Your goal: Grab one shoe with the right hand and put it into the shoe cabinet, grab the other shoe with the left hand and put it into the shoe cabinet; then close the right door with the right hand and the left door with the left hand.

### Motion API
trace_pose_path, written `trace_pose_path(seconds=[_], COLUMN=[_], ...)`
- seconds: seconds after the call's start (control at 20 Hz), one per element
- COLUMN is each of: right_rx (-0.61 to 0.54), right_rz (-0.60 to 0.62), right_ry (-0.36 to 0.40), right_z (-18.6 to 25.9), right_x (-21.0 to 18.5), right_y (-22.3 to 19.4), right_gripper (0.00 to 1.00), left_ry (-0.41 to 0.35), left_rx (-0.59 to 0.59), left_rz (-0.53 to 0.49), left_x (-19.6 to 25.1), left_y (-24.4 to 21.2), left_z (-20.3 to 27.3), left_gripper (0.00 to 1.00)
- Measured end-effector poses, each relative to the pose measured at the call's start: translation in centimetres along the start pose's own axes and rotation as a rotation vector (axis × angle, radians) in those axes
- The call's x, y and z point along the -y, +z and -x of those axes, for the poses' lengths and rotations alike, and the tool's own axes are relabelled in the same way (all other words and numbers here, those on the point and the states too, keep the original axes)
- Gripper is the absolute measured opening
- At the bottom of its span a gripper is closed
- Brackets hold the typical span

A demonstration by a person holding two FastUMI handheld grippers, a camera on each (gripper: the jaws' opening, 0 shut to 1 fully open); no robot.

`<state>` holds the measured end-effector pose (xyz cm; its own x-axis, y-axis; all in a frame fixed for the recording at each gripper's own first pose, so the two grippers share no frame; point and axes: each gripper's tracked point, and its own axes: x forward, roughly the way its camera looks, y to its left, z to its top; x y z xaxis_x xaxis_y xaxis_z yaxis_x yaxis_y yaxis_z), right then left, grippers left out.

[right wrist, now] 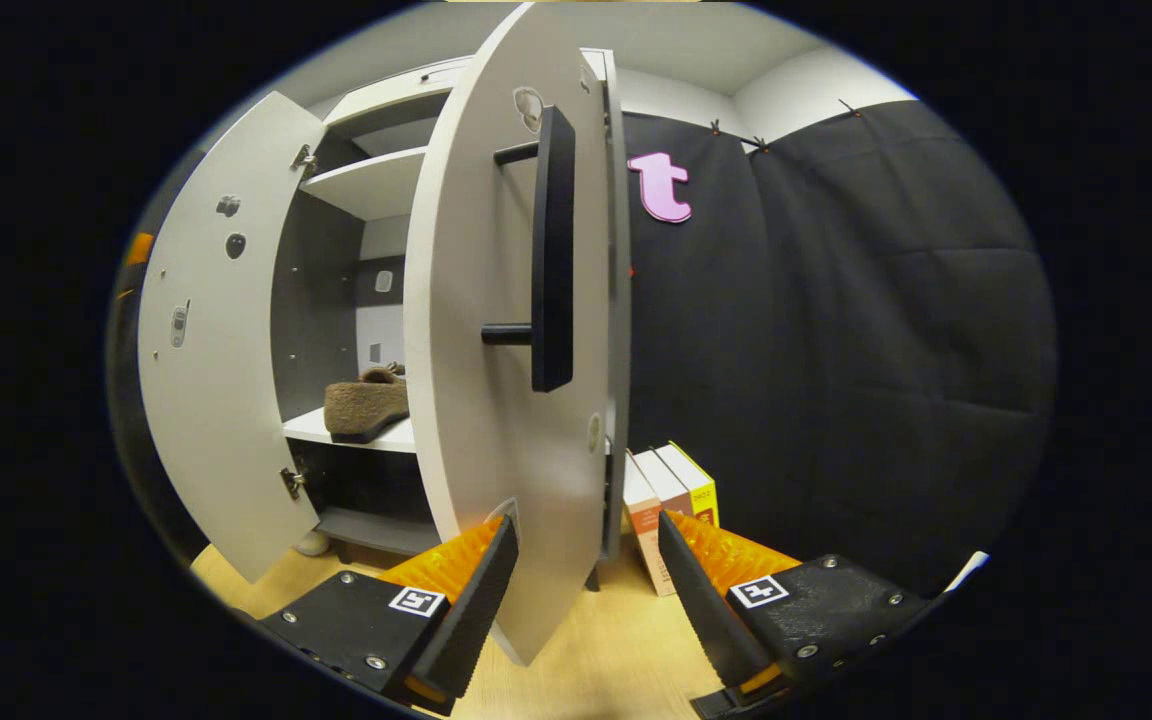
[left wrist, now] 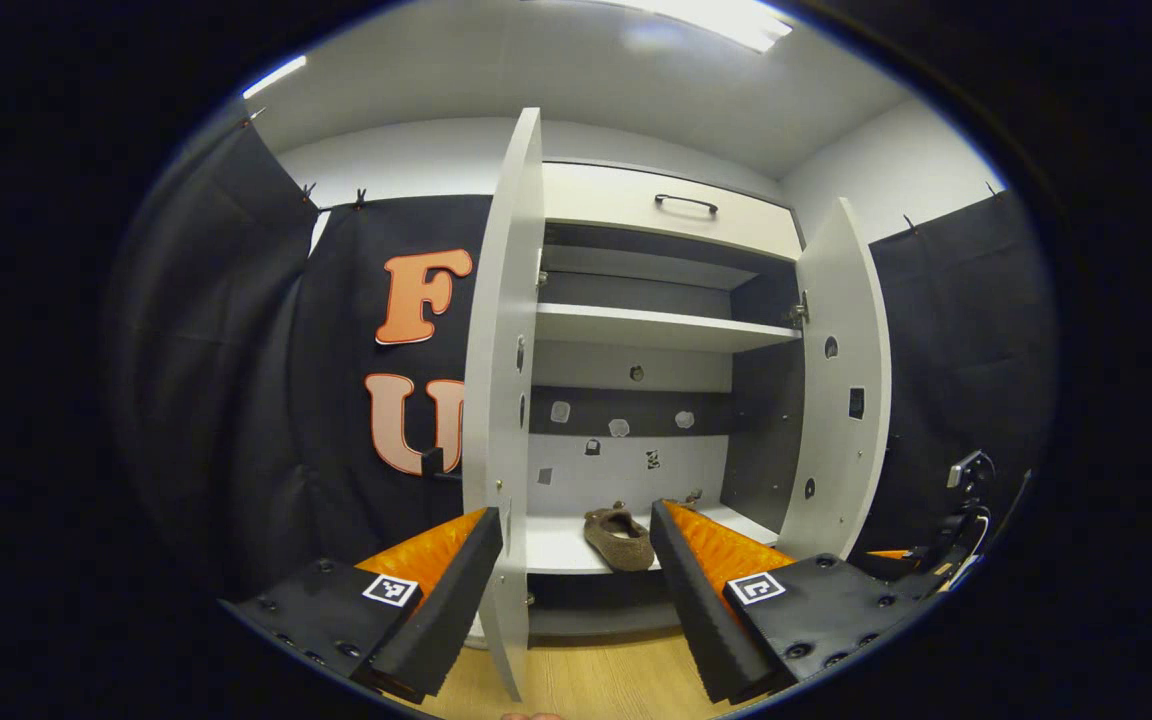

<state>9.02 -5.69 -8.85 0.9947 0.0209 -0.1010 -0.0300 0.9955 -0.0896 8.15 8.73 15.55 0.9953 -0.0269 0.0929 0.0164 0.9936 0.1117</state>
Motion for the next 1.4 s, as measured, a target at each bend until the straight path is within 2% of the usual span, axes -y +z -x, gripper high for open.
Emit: trace_pose_path(seconds=[0.3, 0.4, 0.45, 0.5, 0.8, 0.85, 1.2, 1.4], right_rx=[0.013, 0.017, 0.023, 0.023, 0.036, 0.031, 0.02, 0.017], right_rz=[0.009, 0.025, 0.031, 0.032, 0.043, 0.034, 0.036, 0.041], right_ry=[0.081, 0.095, 0.097, 0.102, 0.077, 0.076, 0.051, 0.049], right_z=[-3.6, -5.3, -6.3, -7.0, -8.4, -8.5, -9.3, -9.8], right_x=[-5.4, -6.9, -7.8, -8.6, -9.4, -9.5, -10.0, -10.2], right_y=[0.6, 1.2, 1.5, 1.7, 2.6, 2.5, 2.5, 2.5], right_gripper=[0.89, 0.9, 0.97, 0.9, 0.89, 0.89, 0.89, 0.89], left_ry=[0.061, 0.071, 0.078, 0.085, 0.152, 0.161, 0.221, 0.236], left_rx=[0.009, 0.013, 0.015, 0.017, 0.047, 0.045, -0.066, -0.099], left_rz=[0.006, 0.013, 0.016, 0.019, 0.045, 0.052, 0.127, 0.087], left_x=[-3.4, -4.4, -5.0, -5.7, -10.9, -11.6, -15.4, -16.8], left_y=[0.2, 0.1, 0.1, 0.2, -0.6, -1.1, -9.2, -11.8], left_z=[2.9, 3.7, 4.0, 4.4, 6.4, 6.5, 5.2, 2.8], left_gripper=[0.99, 0.96, 0.96, 0.99, 0.99, 0.97, 0.97, 0.99])
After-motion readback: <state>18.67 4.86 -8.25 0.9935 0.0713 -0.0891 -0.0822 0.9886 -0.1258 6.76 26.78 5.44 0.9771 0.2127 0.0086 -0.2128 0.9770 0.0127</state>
